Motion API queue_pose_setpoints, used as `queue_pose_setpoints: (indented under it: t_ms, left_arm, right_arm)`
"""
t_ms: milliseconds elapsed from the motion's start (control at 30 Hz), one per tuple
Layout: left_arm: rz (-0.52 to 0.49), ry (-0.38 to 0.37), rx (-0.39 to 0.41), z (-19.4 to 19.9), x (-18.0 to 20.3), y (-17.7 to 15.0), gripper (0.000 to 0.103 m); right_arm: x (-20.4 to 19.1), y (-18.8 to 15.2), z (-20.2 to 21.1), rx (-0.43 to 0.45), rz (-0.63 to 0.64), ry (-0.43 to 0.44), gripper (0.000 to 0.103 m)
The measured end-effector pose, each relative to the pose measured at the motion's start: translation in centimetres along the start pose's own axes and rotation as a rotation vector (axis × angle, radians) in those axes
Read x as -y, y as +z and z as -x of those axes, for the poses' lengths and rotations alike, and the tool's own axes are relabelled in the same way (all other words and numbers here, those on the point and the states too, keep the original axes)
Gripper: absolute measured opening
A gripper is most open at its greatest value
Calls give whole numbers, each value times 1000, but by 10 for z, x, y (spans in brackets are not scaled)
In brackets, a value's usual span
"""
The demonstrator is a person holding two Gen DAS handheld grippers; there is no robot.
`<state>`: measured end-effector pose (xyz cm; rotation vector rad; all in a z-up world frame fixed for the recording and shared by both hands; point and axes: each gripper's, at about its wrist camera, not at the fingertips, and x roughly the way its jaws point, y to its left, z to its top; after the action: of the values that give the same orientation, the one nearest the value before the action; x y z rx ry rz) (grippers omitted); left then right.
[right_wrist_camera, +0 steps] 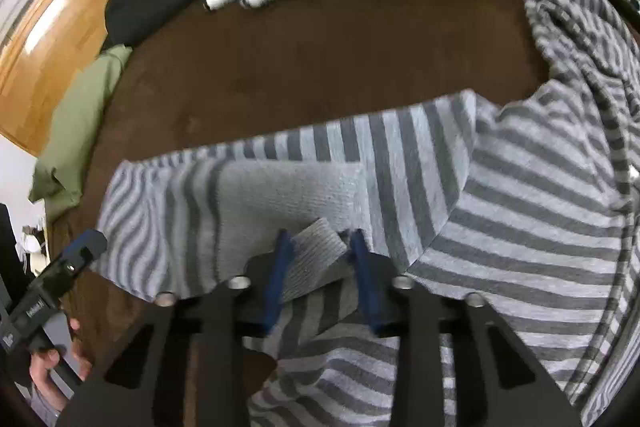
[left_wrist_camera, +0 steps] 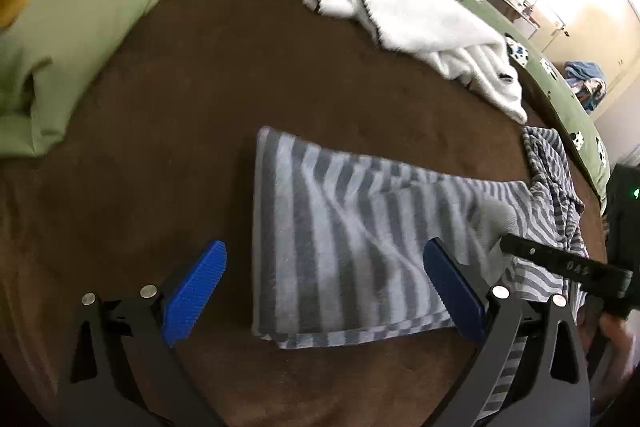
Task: Fold large clothes
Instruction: 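Lay the held sleeve across the hoodie body with the left tool and release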
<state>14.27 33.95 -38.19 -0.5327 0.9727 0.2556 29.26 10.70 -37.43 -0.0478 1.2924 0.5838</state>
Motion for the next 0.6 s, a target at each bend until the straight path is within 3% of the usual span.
queue_pose_setpoints:
  t_ms: [133, 267, 600]
  left_arm:
    - [44, -28, -29, -8, -9, -5, 96]
    - [66, -38, -46, -8, -16, -9, 96]
    - [88, -87, -58, -17, -22, -12, 96]
  right_arm:
    - [3, -9, 6, 18, 17, -17, 17]
    - [4, -28, 14, 18, 50, -68, 17]
    - [14, -48, 6, 6, 6, -68, 22]
